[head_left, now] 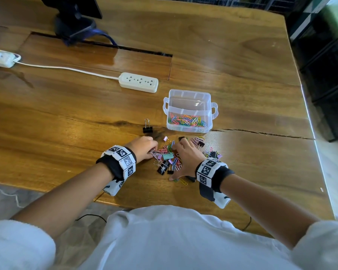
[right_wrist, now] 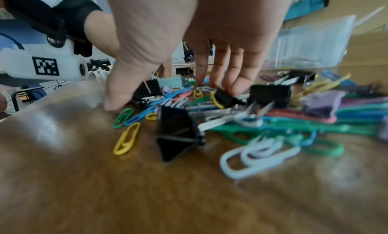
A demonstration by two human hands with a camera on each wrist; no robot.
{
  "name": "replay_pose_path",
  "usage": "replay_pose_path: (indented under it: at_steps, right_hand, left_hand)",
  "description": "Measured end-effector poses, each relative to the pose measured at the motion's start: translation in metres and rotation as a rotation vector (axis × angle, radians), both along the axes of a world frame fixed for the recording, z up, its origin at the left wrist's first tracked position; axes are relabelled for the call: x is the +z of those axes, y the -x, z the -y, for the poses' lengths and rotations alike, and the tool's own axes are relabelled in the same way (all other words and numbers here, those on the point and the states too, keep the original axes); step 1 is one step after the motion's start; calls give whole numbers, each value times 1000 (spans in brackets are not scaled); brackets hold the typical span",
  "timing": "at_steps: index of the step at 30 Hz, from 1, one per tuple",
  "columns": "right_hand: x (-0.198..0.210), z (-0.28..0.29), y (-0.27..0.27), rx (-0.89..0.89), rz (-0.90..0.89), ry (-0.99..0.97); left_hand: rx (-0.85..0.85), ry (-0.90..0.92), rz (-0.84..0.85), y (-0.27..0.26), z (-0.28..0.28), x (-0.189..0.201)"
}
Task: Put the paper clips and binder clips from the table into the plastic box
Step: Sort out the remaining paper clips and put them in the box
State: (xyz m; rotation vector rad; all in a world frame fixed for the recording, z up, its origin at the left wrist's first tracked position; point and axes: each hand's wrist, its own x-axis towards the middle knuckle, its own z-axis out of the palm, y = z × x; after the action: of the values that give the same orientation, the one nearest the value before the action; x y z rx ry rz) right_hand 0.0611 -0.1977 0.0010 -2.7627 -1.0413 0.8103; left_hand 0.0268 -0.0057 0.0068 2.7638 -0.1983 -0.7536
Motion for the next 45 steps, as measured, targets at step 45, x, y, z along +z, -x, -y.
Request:
replay_pose_path:
  at_steps: [45]
  right_hand:
    - [4, 16, -14, 56, -196, -65]
  left_hand:
    - [225, 276, 161, -102, 29, 59]
